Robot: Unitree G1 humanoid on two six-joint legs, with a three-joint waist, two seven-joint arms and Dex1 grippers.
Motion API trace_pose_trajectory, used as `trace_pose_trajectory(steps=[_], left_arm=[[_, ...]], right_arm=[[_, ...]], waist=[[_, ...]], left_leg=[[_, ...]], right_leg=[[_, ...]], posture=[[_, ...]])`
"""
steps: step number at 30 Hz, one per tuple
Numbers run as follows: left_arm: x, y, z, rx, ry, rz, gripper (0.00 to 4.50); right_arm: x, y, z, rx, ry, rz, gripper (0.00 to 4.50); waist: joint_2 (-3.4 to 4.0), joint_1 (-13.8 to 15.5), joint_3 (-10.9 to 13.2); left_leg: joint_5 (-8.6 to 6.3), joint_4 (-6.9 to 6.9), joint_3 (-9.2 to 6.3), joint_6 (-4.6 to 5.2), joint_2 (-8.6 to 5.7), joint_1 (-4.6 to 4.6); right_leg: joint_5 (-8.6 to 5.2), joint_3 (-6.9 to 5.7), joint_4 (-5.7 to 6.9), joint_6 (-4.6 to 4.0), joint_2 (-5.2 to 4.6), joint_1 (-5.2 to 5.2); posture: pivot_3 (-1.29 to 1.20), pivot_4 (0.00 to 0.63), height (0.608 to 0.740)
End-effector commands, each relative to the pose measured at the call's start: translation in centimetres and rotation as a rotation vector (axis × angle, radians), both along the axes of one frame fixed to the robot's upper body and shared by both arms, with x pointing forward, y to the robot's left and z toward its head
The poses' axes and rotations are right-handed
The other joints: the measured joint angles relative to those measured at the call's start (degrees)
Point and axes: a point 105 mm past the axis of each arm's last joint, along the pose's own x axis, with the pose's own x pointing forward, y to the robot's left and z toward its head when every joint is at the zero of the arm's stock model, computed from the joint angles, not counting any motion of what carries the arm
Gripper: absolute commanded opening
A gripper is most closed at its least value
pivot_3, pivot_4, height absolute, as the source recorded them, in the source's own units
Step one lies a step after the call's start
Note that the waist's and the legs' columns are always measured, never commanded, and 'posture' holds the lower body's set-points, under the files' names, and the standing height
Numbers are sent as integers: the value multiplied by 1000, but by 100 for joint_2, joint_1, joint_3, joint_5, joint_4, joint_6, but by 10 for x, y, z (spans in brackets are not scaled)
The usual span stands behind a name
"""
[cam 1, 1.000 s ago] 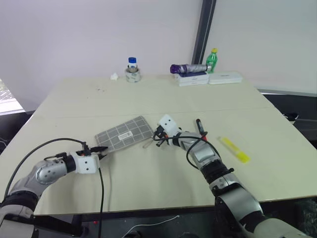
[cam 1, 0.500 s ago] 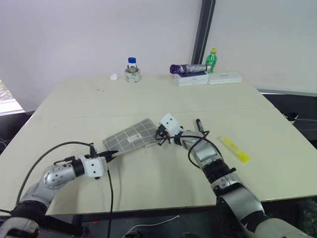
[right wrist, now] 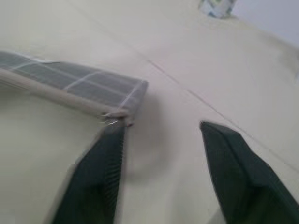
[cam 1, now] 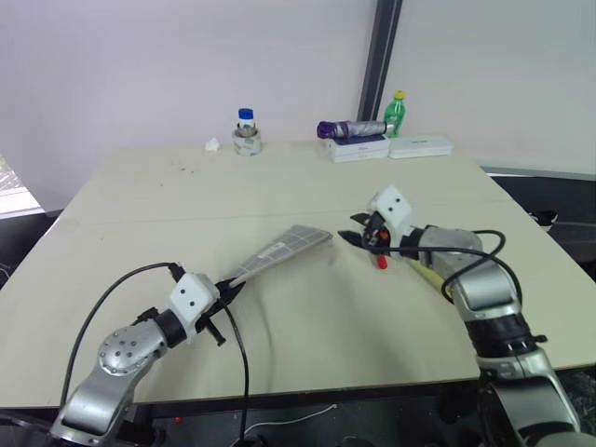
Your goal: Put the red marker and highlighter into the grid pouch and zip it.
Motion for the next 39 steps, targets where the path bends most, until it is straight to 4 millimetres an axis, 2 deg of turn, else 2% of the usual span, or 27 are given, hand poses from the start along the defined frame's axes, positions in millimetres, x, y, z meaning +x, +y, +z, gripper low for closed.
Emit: trace_pose_trajectory(steps=[1, 5, 17, 20, 24, 30, 32, 39], left_arm=[[-3, -7, 15, -64, -14, 8, 0], [-3, -16, 15, -62, -13, -19, 0], [-5, -23, 14, -61, -13, -49, 0], [-5, -23, 14, -58, -15, -43, 0], [-3, -25, 13, -54, -16, -27, 0], [-1, -37, 10, -64, -12, -17, 0], [0, -43, 9, -72, -7, -18, 0], [5, -60, 8, -122, 15, -22, 0]], right_arm=[[-12, 2, 10, 60, 9, 1, 2821], [-3, 2, -2, 87, 47, -82, 2821], [18, 12, -2, 137, 26, -142, 2821], [17, 14, -3, 136, 37, -132, 1978], [14, 20, -6, 111, 40, -112, 55], [4, 37, -8, 52, 21, -57, 55], [-3, 49, -8, 25, 10, -9, 55], [-50, 100, -9, -46, -4, 256, 55]], waist=[[-1, 3, 0], [-1, 14, 0], [-1, 27, 1], [-1, 27, 0], [-1, 27, 0], [-1, 25, 0], [-1, 28, 1], [-2, 32, 1]], left_leg=[[0, 0, 1, 0, -1, 0], [0, 3, 1, 0, -3, 2], [0, -1, 2, 0, -5, 0], [0, -2, 2, 0, -5, 0], [0, -3, 2, 0, -4, 0], [0, -4, 1, 0, -4, -1], [0, -4, 1, 0, -4, -1], [0, -4, -5, 0, -5, -5]], right_leg=[[0, 0, 0, 0, 0, 0], [0, 0, -1, 0, 0, 3], [0, 0, -15, 0, -2, 5], [1, -1, -20, 0, -2, 7], [1, -1, -22, 0, -2, 8], [1, -2, -23, 0, -2, 8], [1, -2, -24, 0, -2, 8], [1, -7, -30, 1, -2, 9]], posture=[[0, 150, 737], [0, 150, 737], [0, 150, 737], [0, 150, 737], [0, 150, 737], [0, 150, 737], [0, 150, 737], [0, 150, 737]])
